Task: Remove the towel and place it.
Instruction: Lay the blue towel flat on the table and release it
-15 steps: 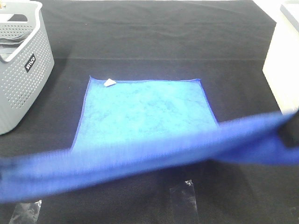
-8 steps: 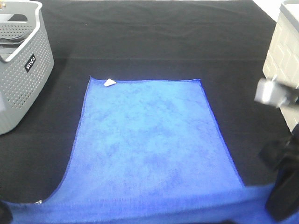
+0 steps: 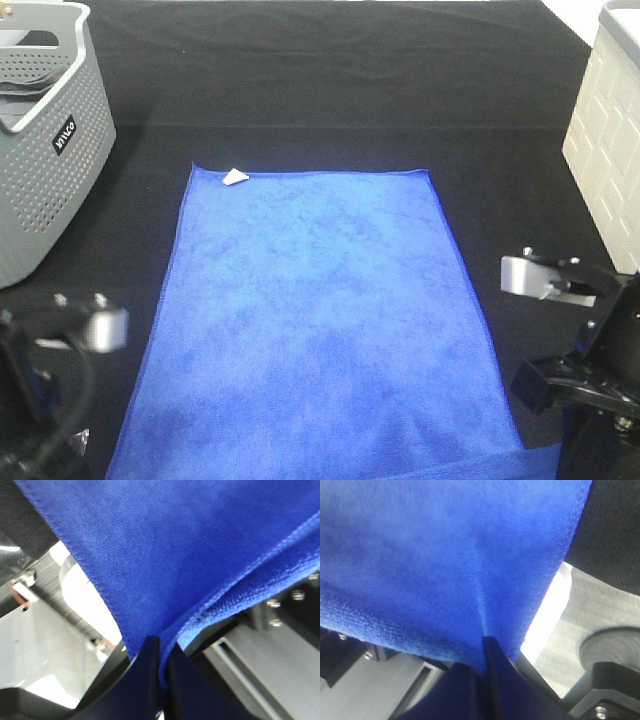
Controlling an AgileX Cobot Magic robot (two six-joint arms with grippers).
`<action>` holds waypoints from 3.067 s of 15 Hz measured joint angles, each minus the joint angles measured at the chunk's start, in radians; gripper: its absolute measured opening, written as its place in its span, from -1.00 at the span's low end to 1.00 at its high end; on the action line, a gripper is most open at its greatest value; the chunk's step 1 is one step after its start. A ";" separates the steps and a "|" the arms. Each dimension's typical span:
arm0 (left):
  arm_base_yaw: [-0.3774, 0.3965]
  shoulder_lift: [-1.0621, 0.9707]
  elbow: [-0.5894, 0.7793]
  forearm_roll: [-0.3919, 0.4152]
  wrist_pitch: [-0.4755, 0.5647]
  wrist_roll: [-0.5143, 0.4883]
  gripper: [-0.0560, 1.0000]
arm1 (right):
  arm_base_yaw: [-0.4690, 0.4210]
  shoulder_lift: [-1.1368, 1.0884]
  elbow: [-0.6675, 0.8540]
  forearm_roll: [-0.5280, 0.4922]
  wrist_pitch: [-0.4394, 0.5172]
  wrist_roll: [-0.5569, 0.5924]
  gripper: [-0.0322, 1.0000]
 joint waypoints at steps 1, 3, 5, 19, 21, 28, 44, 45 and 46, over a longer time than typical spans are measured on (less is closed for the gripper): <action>-0.024 0.036 0.000 0.005 -0.012 0.000 -0.89 | 0.000 0.024 0.000 0.000 -0.001 -0.004 -0.94; -0.048 0.083 0.002 0.005 -0.029 0.003 -0.89 | 0.000 0.067 0.000 -0.003 0.001 -0.028 -0.94; -0.050 0.092 0.005 0.002 -0.053 0.003 -0.89 | 0.000 0.105 0.000 -0.005 -0.002 -0.047 -0.94; -0.051 0.370 -0.125 -0.040 -0.128 0.065 -0.89 | 0.000 0.286 -0.002 -0.018 -0.078 -0.106 -0.94; -0.051 0.388 -0.131 -0.040 -0.129 0.070 -0.89 | 0.000 0.286 -0.002 -0.018 -0.089 -0.112 -0.94; -0.051 0.391 -0.134 -0.115 -0.019 0.095 0.25 | 0.000 0.286 -0.002 0.001 -0.083 -0.115 0.11; -0.050 0.221 -0.337 0.096 0.081 -0.004 0.46 | 0.000 0.015 -0.174 -0.023 -0.059 -0.071 0.45; -0.050 0.221 -0.364 0.114 0.091 -0.010 0.46 | 0.000 0.015 -0.178 -0.023 -0.060 -0.069 0.45; -0.050 0.221 -0.403 0.129 0.094 -0.012 0.46 | 0.000 0.015 -0.179 -0.023 -0.059 -0.063 0.45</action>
